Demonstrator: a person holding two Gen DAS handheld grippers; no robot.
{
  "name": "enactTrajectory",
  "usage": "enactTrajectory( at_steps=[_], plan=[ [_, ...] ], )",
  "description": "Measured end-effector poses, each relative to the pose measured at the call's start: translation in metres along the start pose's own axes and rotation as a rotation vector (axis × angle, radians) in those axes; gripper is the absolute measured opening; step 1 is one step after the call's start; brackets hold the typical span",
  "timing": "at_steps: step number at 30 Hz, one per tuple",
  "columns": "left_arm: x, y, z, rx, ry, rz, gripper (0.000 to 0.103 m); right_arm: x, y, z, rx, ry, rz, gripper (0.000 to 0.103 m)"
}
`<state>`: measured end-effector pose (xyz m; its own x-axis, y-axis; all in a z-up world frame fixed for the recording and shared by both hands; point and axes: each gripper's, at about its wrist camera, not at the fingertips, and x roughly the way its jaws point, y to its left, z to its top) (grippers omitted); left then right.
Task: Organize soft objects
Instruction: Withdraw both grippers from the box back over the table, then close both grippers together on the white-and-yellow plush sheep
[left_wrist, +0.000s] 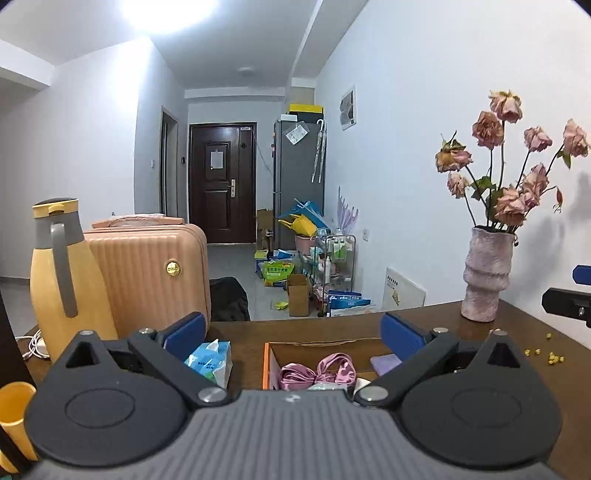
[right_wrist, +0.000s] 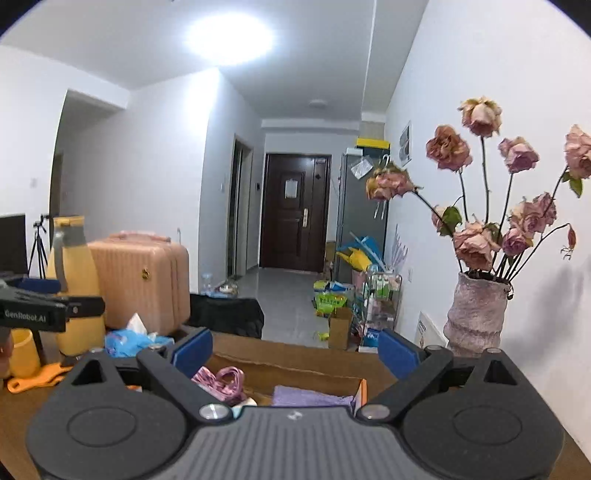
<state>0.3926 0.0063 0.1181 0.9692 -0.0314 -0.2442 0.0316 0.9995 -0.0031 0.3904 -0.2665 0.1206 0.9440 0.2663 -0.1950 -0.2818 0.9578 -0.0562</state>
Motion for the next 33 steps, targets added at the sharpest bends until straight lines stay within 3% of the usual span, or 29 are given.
enactTrajectory(
  at_steps=[7, 15, 18, 20, 26, 33],
  plan=[
    [-0.033, 0.011, -0.025, -0.018, -0.023, 0.036, 0.103, -0.033, 0.012, -0.016, 0.014, -0.028, -0.042, 0.097],
    [-0.129, 0.019, -0.120, 0.020, 0.024, 0.013, 0.103, -0.122, 0.049, -0.109, 0.013, 0.058, -0.001, 0.098],
    [-0.159, 0.017, -0.146, -0.014, 0.048, 0.009, 0.103, -0.151, 0.063, -0.141, 0.063, 0.089, 0.012, 0.098],
    [-0.171, 0.015, -0.158, -0.010, 0.094, -0.034, 0.103, -0.164, 0.068, -0.158, 0.119, 0.129, 0.025, 0.098],
    [-0.172, 0.012, -0.165, -0.021, 0.133, -0.068, 0.103, -0.180, 0.070, -0.179, 0.144, 0.176, 0.007, 0.098],
    [-0.132, -0.025, -0.163, 0.057, 0.144, -0.172, 0.103, -0.146, 0.052, -0.180, 0.127, 0.217, -0.058, 0.096]
  ],
)
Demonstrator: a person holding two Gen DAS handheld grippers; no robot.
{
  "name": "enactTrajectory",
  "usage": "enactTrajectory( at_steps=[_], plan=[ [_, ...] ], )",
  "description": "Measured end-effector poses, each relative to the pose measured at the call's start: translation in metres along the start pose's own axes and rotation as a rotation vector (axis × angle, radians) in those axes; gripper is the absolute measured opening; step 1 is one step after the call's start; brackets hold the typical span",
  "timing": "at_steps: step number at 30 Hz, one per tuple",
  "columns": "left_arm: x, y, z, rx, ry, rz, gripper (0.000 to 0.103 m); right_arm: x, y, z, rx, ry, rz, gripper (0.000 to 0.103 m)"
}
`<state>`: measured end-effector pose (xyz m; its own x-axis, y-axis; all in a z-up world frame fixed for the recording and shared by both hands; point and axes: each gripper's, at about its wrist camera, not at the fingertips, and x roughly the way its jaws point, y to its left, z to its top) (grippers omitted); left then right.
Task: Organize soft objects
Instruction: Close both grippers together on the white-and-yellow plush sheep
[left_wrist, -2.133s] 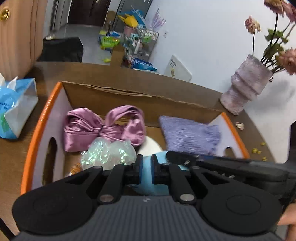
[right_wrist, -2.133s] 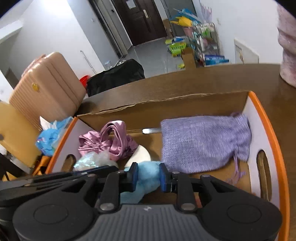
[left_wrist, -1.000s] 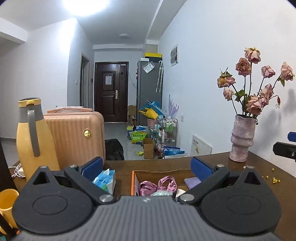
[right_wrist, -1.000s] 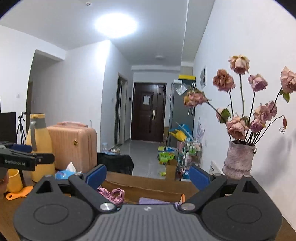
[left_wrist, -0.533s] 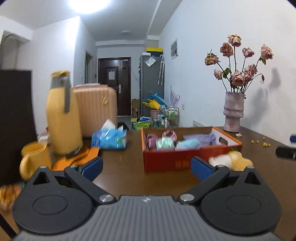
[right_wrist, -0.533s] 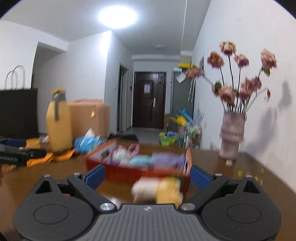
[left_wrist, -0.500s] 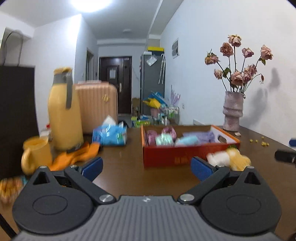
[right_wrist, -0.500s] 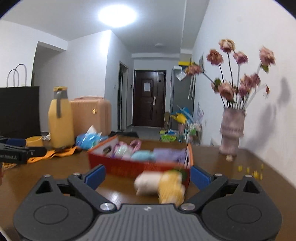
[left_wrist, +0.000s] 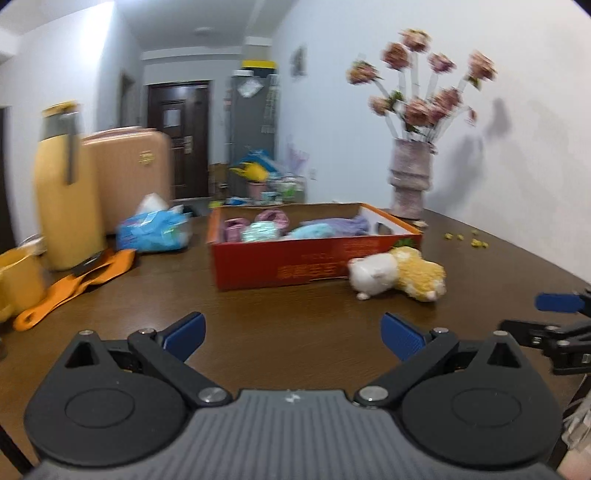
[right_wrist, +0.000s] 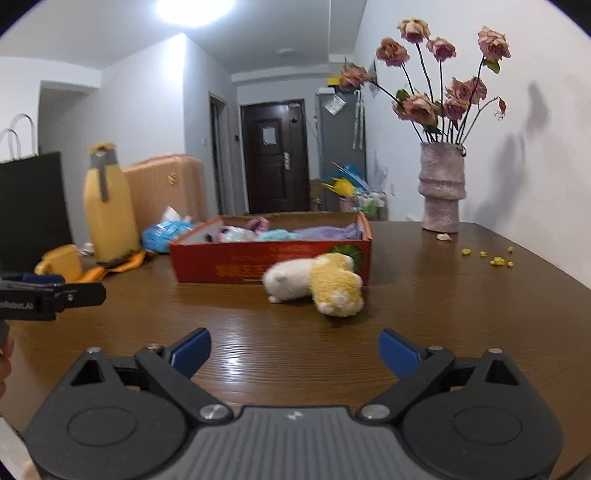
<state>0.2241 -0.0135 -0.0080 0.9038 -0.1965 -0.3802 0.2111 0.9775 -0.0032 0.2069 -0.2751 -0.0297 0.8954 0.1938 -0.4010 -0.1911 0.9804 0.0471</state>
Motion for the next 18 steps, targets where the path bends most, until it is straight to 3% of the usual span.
enactTrajectory(
  at_steps=[5, 8, 10, 13, 16, 17, 18],
  plan=[
    [0.072, -0.024, 0.025, 0.067, 0.030, -0.110, 0.103, 0.055, -0.017, 0.024, -0.048, 0.048, -0.029, 0.092],
    [0.121, -0.039, 0.034, 0.148, 0.065, -0.205, 0.096, 0.098, -0.027, 0.035, -0.067, 0.104, -0.028, 0.082],
    [0.149, -0.048, 0.035, 0.196, 0.100, -0.224, 0.083, 0.121, -0.034, 0.041, -0.060, 0.125, -0.023, 0.073],
    [0.181, -0.053, 0.035, 0.237, 0.129, -0.270, 0.074, 0.147, -0.044, 0.046, -0.040, 0.152, -0.011, 0.063],
    [0.203, -0.044, 0.036, 0.198, 0.149, -0.346, 0.067, 0.161, -0.054, 0.045, 0.022, 0.176, 0.057, 0.054],
    [0.208, -0.040, 0.035, 0.171, 0.153, -0.369, 0.061, 0.163, -0.055, 0.044, 0.037, 0.181, 0.076, 0.050],
    [0.211, -0.036, 0.035, 0.138, 0.159, -0.379, 0.043, 0.164, -0.054, 0.044, 0.034, 0.178, 0.081, 0.048]
  ],
)
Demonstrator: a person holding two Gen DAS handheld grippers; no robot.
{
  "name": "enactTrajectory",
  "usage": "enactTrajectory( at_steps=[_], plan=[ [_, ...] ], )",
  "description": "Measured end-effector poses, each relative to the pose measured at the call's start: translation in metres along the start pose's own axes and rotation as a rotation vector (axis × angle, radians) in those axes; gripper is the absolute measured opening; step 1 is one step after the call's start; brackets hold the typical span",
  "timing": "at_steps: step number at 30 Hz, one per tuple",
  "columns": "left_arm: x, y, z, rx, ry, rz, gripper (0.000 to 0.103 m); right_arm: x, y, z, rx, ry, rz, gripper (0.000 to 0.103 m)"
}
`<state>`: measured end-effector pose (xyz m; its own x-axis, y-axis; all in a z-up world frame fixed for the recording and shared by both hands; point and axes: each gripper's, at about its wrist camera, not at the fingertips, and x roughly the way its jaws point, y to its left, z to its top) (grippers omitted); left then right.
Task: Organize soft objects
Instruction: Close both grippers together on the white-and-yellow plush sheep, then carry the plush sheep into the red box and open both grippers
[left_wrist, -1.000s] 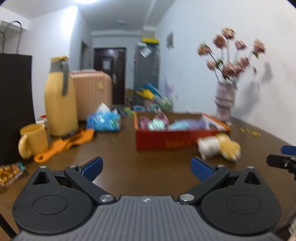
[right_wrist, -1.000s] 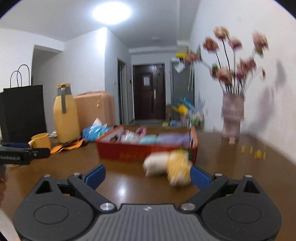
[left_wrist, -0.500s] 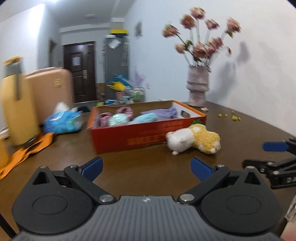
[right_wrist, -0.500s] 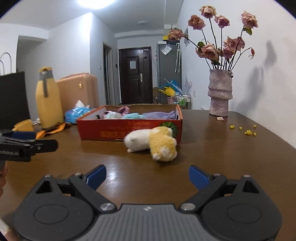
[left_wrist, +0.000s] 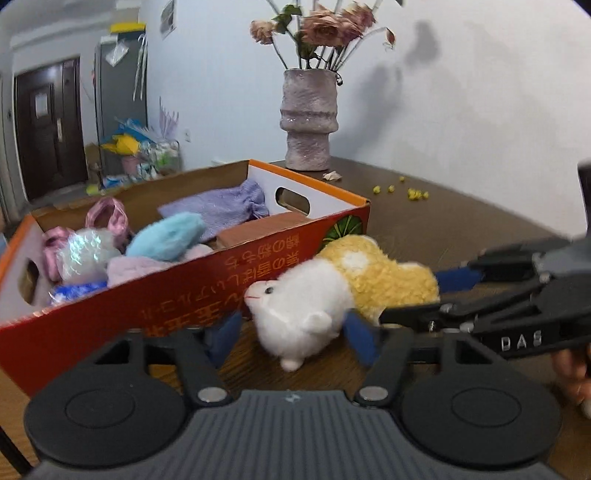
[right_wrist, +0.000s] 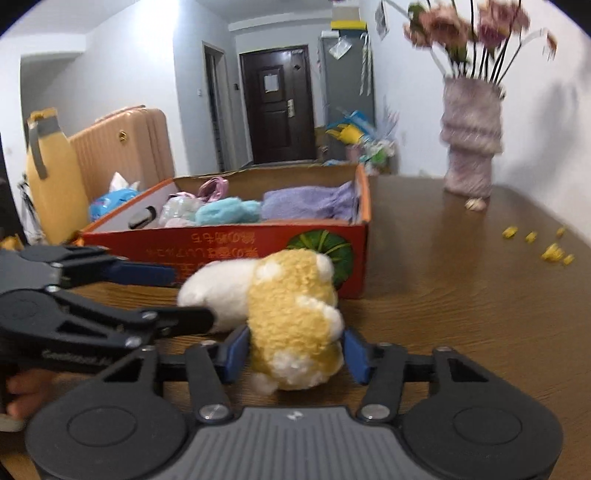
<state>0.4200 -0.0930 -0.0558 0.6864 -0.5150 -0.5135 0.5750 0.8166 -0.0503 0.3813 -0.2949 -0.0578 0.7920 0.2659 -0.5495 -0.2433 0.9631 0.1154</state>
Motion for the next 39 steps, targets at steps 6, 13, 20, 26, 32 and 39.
enactTrajectory(
  at_steps=[6, 13, 20, 26, 32, 39],
  plan=[
    [-0.034, -0.003, -0.011, -0.075, 0.006, -0.021, 0.042, -0.025, 0.008, -0.011, 0.013, 0.005, 0.079, 0.046],
    [-0.134, -0.021, -0.068, -0.151, -0.056, -0.023, 0.051, -0.081, 0.039, -0.062, 0.072, 0.035, 0.258, 0.045],
    [-0.184, -0.041, -0.108, -0.164, -0.077, 0.004, 0.063, -0.106, 0.065, -0.078, 0.066, 0.060, 0.352, 0.045],
    [-0.201, -0.044, -0.105, -0.176, -0.111, 0.016, 0.046, -0.123, 0.063, -0.072, 0.107, 0.069, 0.384, 0.045],
    [-0.206, -0.049, -0.100, -0.187, -0.131, 0.002, 0.042, -0.144, 0.069, -0.067, 0.072, 0.000, 0.333, 0.046],
    [-0.196, -0.043, -0.060, -0.175, -0.182, -0.013, 0.041, -0.150, 0.061, -0.037, 0.078, -0.074, 0.289, 0.045]
  ],
)
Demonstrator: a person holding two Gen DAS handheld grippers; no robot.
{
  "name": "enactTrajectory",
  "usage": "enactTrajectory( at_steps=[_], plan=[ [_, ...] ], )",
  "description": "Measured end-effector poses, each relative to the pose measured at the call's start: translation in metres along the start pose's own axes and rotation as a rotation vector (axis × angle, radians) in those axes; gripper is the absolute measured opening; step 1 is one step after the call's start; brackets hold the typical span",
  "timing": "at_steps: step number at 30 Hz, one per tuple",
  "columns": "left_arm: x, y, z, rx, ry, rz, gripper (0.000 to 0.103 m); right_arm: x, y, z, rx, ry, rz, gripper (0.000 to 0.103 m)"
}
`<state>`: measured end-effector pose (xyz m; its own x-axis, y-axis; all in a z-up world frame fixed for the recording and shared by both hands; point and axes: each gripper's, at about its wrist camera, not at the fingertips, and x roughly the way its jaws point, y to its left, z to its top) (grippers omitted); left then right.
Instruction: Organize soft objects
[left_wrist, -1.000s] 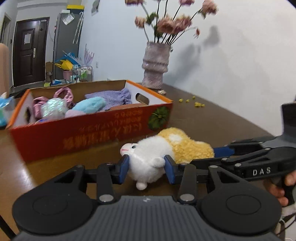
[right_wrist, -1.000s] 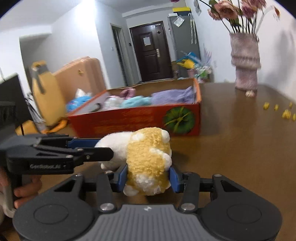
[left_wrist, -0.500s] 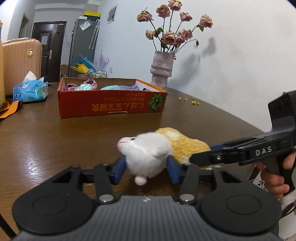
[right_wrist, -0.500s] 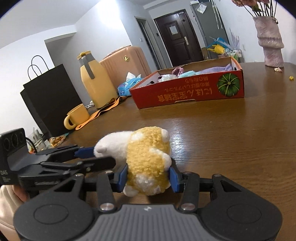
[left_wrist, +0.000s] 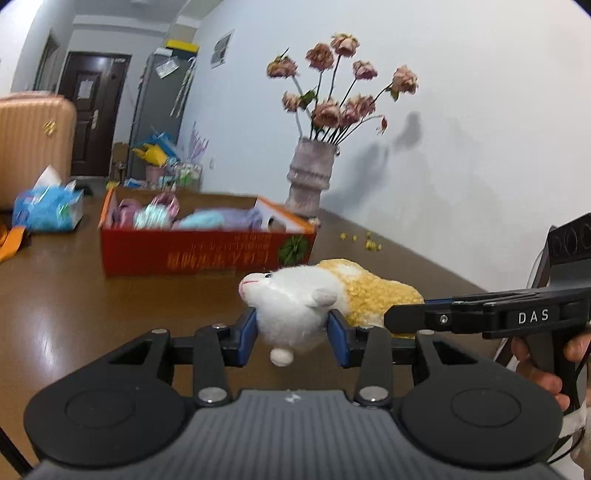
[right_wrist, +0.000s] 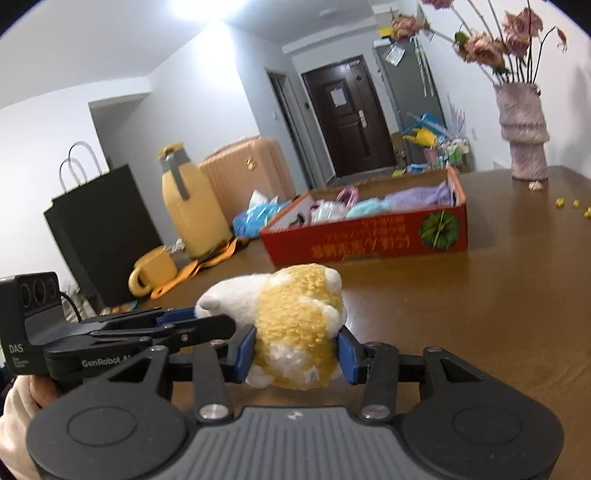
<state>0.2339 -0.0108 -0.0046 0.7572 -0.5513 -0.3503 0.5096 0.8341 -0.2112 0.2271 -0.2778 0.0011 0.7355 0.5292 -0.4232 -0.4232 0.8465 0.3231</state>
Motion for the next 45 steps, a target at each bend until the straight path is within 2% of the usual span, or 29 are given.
enactTrajectory(
  at_steps=[4, 7, 10, 14, 18, 22, 24, 25, 28, 31, 39, 40, 42, 44, 45],
  plan=[
    [0.043, 0.010, 0.048, 0.012, -0.003, -0.028, 0.041, 0.018, -0.016, 0.048, -0.044, -0.040, -0.061, 0.045],
    [0.089, 0.025, 0.081, 0.006, 0.020, -0.050, 0.041, 0.043, -0.039, 0.088, -0.044, -0.033, -0.098, 0.045],
    [0.150, 0.050, 0.113, -0.039, 0.082, -0.060, 0.042, 0.083, -0.069, 0.131, -0.040, 0.015, -0.136, 0.045],
    [0.223, 0.079, 0.135, -0.070, 0.120, -0.048, 0.042, 0.149, -0.112, 0.180, -0.011, 0.086, -0.184, 0.045],
    [0.285, 0.103, 0.140, -0.090, 0.206, 0.014, 0.041, 0.207, -0.139, 0.199, -0.007, 0.165, -0.247, 0.045],
    [0.323, 0.116, 0.138, -0.105, 0.331, 0.061, 0.041, 0.243, -0.150, 0.197, 0.009, 0.267, -0.303, 0.045],
    [0.323, 0.120, 0.138, -0.109, 0.328, 0.057, 0.043, 0.247, -0.149, 0.194, 0.024, 0.292, -0.310, 0.046],
    [0.322, 0.121, 0.137, -0.108, 0.319, 0.058, 0.046, 0.248, -0.147, 0.194, 0.016, 0.293, -0.316, 0.047],
    [0.316, 0.123, 0.136, -0.084, 0.309, 0.078, 0.052, 0.253, -0.149, 0.195, 0.018, 0.298, -0.353, 0.057],
    [0.301, 0.124, 0.145, -0.079, 0.300, 0.103, 0.053, 0.247, -0.148, 0.201, 0.039, 0.287, -0.358, 0.058],
    [0.216, 0.120, 0.193, -0.049, 0.159, 0.241, 0.057, 0.184, -0.109, 0.239, -0.010, 0.150, -0.371, 0.067],
    [0.203, 0.116, 0.197, -0.038, 0.135, 0.263, 0.060, 0.174, -0.101, 0.241, -0.016, 0.121, -0.370, 0.070],
    [0.178, 0.108, 0.202, -0.032, 0.091, 0.314, 0.066, 0.156, -0.087, 0.241, -0.031, 0.053, -0.363, 0.085],
    [0.155, 0.100, 0.202, -0.027, 0.034, 0.380, 0.076, 0.140, -0.075, 0.235, -0.064, -0.028, -0.377, 0.091],
    [0.144, 0.095, 0.199, -0.020, -0.013, 0.422, 0.087, 0.133, -0.067, 0.229, -0.096, -0.083, -0.390, 0.093]
  ],
)
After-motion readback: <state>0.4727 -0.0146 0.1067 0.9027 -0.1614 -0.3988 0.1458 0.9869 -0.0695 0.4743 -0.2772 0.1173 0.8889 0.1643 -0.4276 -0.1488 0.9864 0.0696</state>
